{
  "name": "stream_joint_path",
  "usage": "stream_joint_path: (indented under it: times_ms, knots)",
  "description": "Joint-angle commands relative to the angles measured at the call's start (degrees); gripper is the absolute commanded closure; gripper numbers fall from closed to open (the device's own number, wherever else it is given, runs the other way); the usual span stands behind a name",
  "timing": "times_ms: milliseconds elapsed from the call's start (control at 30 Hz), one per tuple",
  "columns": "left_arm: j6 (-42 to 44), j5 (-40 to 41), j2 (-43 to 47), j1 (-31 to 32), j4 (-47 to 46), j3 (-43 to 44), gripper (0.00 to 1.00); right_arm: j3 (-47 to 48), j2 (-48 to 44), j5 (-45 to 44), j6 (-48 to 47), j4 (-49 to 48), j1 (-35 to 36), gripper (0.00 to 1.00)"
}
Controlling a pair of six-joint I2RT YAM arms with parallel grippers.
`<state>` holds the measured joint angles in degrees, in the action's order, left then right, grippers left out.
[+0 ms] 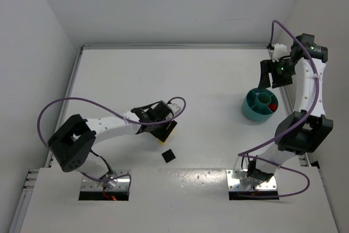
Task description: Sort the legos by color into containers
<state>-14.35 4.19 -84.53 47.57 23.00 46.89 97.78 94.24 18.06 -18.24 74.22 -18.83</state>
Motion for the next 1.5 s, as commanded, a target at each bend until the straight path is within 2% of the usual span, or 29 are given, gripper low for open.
stream_joint_path:
  times_ms: [0,233,433,533,667,700,767,800,900,1033,1233,1467]
  knots:
    - [-3.5,1.0,-0.5,1.9,-1.6,-0.8,0.32,0.0,-2.1,0.9,-0.1,-0.2,0.3,0.34]
    - [-4.0,-1.5,-1.6,3.2,-3.5,-2.7,0.31,0.0,-2.1,0.4,-0.1,-0.2,0.3,0.34]
    - [-4.5,-2.0,-6.2,3.2,-4.7,-2.6,0.31,0.0,-1.6,0.4,-0.1,-0.2,0.3,0.34]
    - [-4.0,-2.7,-8.9,3.2,-4.7,-2.1,0.36,0.0,-1.1,0.4,-0.1,0.3,0.3,0.34]
    - [-3.0,-3.2,-10.7,3.2,-4.7,-0.9,0.60,0.0,-1.1,2.6,-0.1,0.3,0.3,0.37]
    - [-3.0,-3.2,-10.7,3.2,-4.7,-0.9,0.72,-0.7,-1.6,3.5,-0.1,0.8,0.3,0.37]
    - [-2.4,-3.7,-9.4,3.2,-4.7,-0.9,0.80,-1.9,-2.2,6.7,-0.1,1.5,0.3,0.37]
    - [-2.4,-3.7,-8.9,3.2,-4.7,-1.4,0.88,-2.6,-2.2,8.0,-0.7,2.4,0.3,0.37]
    - [-1.2,-4.4,-6.7,3.2,-4.7,-1.5,0.99,-1.5,0.1,15.7,-2.5,6.5,0.8,0.37]
    - [1.5,-3.6,-2.0,3.8,-5.2,0.8,1.00,-4.7,0.6,25.3,-0.9,6.6,2.2,0.37]
    - [7.0,-2.2,8.7,5.6,-12.4,4.0,1.00,-9.4,0.1,36.9,0.7,6.6,6.5,0.34]
    - [10.9,-5.8,8.1,9.3,-15.4,9.6,1.00,-8.0,1.3,44.0,1.2,6.6,11.7,0.32]
